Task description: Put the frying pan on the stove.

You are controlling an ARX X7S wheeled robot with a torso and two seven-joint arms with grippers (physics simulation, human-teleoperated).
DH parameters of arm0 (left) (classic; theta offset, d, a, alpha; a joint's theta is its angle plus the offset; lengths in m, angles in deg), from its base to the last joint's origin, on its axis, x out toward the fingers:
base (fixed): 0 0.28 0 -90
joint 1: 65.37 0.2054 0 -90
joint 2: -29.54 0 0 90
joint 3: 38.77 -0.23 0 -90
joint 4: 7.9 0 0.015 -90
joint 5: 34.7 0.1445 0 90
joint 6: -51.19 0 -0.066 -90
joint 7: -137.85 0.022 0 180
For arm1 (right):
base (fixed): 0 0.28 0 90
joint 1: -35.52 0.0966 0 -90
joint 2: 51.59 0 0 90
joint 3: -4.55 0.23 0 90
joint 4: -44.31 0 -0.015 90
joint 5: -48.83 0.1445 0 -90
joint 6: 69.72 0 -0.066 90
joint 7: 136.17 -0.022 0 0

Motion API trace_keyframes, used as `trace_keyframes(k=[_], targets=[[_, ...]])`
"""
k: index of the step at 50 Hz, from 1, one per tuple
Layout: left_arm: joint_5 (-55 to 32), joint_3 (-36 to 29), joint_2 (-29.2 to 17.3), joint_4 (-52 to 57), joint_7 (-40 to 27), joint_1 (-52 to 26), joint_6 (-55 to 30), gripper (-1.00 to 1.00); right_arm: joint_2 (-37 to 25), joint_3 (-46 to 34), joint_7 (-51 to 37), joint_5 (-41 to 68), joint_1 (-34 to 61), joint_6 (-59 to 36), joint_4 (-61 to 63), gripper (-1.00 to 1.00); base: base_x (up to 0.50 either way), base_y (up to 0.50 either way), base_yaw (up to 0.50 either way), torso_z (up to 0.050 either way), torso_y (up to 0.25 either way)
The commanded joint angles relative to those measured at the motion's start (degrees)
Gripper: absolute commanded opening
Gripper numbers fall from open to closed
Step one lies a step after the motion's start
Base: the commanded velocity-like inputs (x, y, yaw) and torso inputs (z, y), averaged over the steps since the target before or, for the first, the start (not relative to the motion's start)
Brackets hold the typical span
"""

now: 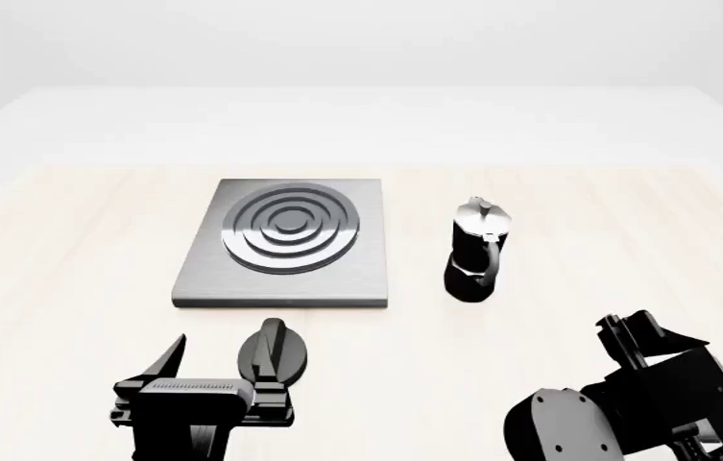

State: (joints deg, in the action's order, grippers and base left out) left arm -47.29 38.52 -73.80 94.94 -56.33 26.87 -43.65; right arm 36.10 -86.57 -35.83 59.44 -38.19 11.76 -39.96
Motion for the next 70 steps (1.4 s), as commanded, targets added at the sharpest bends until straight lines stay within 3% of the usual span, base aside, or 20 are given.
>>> trace_keyframes(k=[1, 54, 70], targets=[[-0.29, -0.23, -0.24, -0.3, -0.32, -0.17, 0.21, 1.0, -0.53, -0.41, -1.77, 0.96, 2.68, 2.07, -3.8, 1.0, 0.0, 0.0, 0.0, 0.0, 0.0], [-1.63, -1.24, -1.25, -0.69, -1.59, -0.61, 0.58, 1.0, -3.01, 2.0, -4.26, 7.29, 6.13, -7.01, -6.85, 1.0, 0.0, 0.0, 0.0, 0.0, 0.0], [-2.15, -1.53, -1.55, -0.7, -1.84, -0.7, 0.66, 1.0, -2.69, 3.65, -2.41, 10.21, 7.67, -5.66, -11.54, 1.0, 0.0, 0.0, 0.0, 0.0, 0.0]])
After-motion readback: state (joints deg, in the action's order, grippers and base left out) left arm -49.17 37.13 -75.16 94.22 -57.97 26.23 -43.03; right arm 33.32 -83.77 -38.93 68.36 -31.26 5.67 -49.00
